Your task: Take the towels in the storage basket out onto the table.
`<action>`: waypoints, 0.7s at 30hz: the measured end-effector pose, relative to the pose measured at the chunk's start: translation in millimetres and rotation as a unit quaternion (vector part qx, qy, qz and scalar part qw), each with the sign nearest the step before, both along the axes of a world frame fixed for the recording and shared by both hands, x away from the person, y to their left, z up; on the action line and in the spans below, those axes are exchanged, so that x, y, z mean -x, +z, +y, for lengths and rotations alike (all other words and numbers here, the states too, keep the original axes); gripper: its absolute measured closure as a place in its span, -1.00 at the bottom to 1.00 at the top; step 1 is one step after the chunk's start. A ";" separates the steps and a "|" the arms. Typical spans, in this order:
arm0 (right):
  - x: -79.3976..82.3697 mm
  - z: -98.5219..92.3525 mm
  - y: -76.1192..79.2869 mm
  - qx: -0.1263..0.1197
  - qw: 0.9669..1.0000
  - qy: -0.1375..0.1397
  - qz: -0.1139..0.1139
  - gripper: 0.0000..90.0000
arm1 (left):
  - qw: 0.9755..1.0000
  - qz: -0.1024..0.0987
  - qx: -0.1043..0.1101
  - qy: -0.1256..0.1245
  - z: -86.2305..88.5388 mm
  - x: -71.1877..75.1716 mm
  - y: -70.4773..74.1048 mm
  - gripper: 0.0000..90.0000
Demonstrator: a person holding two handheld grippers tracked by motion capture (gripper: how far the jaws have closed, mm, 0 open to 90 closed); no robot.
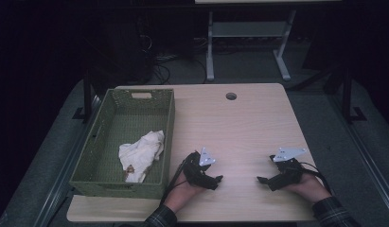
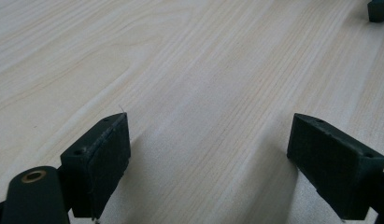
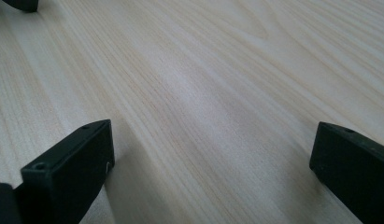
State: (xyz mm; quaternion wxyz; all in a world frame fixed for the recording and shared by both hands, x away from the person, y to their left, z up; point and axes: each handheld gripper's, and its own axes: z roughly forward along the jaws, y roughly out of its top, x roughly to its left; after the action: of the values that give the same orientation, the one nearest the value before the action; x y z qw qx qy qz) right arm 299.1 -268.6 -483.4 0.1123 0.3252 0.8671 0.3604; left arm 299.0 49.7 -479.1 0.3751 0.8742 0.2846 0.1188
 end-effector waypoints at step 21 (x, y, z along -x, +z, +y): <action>-0.1 -0.1 0.0 0.001 1.000 0.000 0.000 -1.00 | 0.999 0.030 -0.019 0.002 8.6 -3.0 8.2 -0.73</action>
State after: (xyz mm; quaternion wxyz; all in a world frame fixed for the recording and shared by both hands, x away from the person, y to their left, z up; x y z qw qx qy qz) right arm 299.2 -268.7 -483.3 0.1124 0.3246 0.8674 0.3600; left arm 302.0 58.3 -470.9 0.3496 0.8837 0.2953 0.0984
